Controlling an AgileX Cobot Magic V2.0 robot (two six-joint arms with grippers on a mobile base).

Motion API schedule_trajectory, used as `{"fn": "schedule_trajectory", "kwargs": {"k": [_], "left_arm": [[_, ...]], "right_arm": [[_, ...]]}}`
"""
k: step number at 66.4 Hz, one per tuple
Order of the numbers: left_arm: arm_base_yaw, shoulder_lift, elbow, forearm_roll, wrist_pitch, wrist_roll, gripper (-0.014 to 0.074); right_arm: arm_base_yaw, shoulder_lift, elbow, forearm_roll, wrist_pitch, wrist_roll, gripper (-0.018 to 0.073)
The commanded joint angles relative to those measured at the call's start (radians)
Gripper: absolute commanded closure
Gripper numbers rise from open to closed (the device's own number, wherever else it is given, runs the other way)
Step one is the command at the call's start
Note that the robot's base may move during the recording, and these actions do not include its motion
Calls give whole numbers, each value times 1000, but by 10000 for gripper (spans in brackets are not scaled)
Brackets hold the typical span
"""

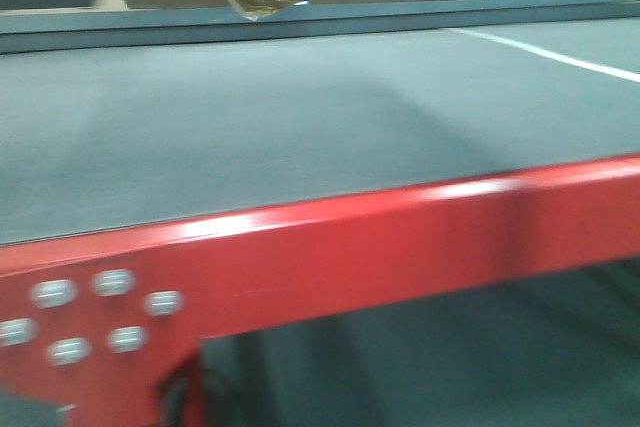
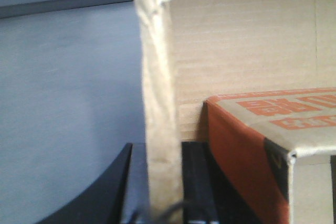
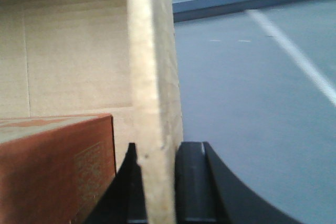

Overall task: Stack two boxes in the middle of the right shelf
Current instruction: 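Hold the boxes with both grippers while driving to the steel shelf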

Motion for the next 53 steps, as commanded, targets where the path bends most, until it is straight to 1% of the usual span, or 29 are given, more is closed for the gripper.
{"fn": "schedule_trajectory", "kwargs": {"k": [1, 53], "left_arm": [[6, -4, -14, 18, -13, 3, 707], [6, -4, -14, 18, -13, 3, 707]], "right_arm": [[-8, -15, -17, -32, -79, 11, 711], [-8, -15, -17, -32, -79, 11, 711]]}}
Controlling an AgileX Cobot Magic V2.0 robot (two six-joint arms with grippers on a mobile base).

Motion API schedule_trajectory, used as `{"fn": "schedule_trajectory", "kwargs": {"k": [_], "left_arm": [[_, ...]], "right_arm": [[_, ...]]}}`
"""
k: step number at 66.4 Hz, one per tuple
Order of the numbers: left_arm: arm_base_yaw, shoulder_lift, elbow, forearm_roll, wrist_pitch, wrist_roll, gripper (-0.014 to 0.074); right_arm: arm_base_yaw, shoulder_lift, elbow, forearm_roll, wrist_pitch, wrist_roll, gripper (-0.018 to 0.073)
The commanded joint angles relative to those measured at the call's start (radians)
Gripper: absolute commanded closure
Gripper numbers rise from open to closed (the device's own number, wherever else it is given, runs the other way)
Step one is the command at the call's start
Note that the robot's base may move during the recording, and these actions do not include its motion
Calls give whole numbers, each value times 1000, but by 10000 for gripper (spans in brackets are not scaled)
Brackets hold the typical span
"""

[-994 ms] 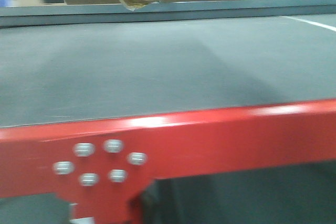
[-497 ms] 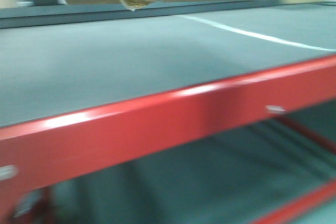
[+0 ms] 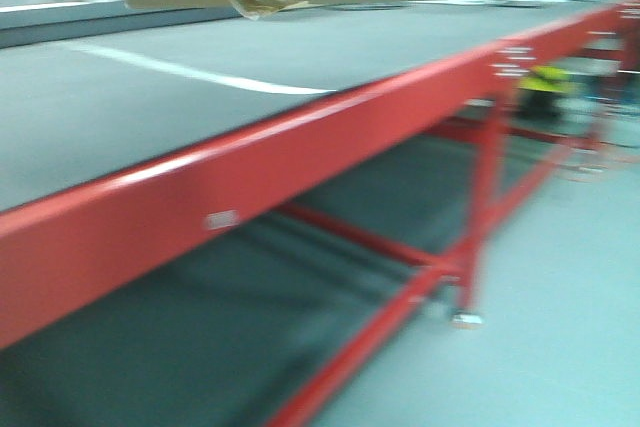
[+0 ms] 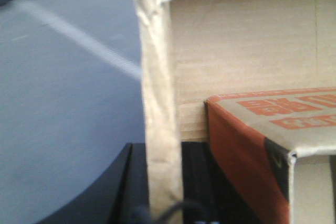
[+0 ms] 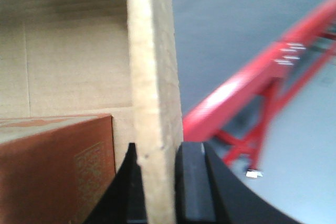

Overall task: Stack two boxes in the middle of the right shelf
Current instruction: 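Hold the boxes with both grippers while driving to the steel shelf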

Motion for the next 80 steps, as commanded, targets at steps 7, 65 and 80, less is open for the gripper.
{"fn": "schedule_trajectory", "kwargs": {"k": [7, 65, 80], "left_arm": [[6, -6, -14, 18, -11, 3, 707], [6, -6, -14, 18, -11, 3, 707], [6, -6, -14, 18, -11, 3, 707]], "right_arm": [[-8, -17, -17, -27, -77, 11, 711], [-8, -17, -17, -27, -77, 11, 711], [-8, -17, -17, -27, -77, 11, 711]]}}
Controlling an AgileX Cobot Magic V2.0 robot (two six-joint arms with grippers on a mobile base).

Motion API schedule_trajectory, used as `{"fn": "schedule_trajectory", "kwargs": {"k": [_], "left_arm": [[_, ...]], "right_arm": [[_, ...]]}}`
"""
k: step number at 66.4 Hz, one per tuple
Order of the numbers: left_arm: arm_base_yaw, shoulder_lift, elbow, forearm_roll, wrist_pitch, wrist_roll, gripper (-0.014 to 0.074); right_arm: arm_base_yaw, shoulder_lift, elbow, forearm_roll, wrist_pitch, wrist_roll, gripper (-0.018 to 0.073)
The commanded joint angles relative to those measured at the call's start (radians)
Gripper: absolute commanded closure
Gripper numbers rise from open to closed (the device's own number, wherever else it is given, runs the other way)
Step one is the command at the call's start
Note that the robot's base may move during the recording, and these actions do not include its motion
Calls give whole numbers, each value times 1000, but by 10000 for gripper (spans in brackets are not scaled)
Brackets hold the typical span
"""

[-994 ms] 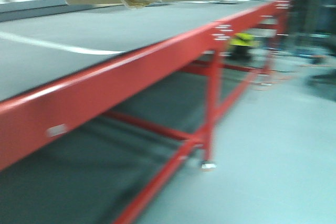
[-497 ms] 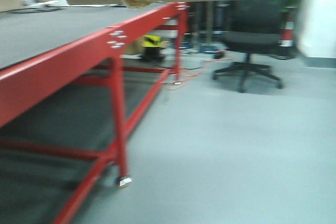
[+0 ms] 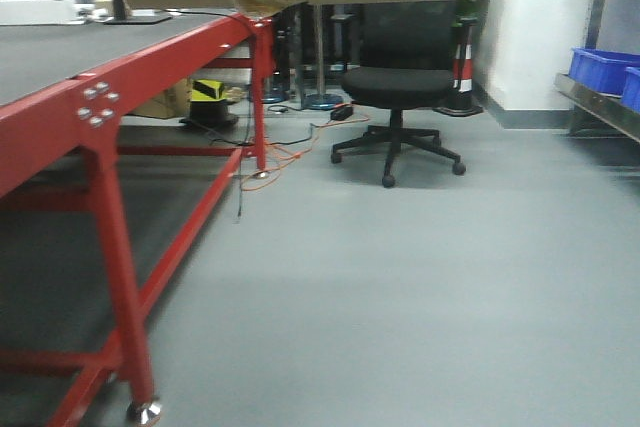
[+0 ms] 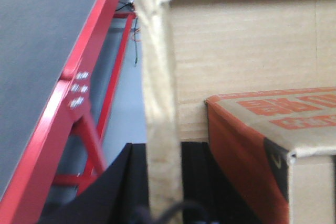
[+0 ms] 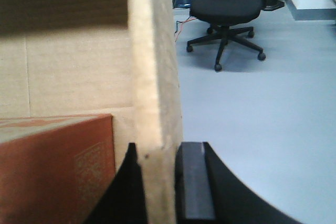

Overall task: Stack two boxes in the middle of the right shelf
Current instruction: 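Hold the boxes with both grippers while driving to the steel shelf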

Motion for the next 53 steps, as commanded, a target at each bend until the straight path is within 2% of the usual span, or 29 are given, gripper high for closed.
{"fn": "schedule_trajectory", "kwargs": {"k": [1, 53], "left_arm": [[6, -6, -14, 20, -9, 3, 707], [6, -6, -14, 20, -9, 3, 707]], "right_arm": [[-8, -17, -17, -26, -77, 11, 711], [-8, -17, -17, -26, -77, 11, 711]]}}
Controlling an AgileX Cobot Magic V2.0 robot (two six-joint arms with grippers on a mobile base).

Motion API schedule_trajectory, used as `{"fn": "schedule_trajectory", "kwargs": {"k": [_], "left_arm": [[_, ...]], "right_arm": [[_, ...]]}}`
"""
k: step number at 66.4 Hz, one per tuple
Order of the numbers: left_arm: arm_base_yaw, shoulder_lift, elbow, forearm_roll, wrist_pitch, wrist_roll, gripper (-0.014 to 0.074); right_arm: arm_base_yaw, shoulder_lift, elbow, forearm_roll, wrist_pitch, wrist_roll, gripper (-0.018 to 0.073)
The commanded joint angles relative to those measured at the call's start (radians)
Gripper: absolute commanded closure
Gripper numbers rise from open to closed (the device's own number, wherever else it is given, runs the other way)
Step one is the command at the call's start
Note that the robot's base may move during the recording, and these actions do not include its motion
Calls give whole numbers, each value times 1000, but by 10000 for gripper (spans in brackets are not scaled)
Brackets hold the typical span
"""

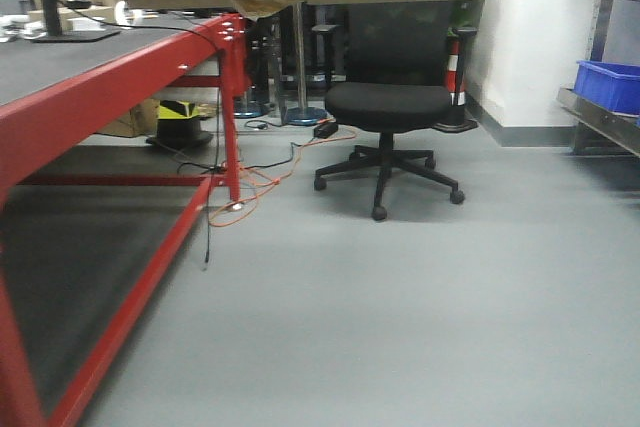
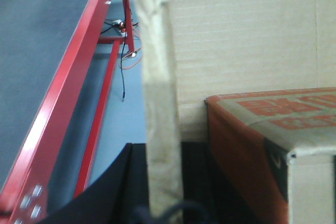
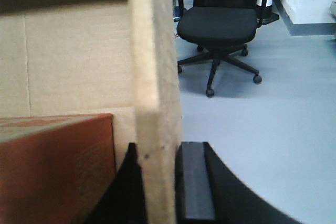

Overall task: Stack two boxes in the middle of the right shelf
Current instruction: 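Hold the boxes with both grippers while driving to the steel shelf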

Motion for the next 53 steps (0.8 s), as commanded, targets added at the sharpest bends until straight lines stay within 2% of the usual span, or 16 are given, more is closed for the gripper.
{"fn": "schedule_trajectory", "kwargs": {"k": [1, 53], "left_arm": [[6, -6, -14, 20, -9, 3, 707], [6, -6, -14, 20, -9, 3, 707]], "right_arm": [[-8, -17, -17, -26, -77, 11, 711], [-8, -17, -17, -26, -79, 11, 711]]}}
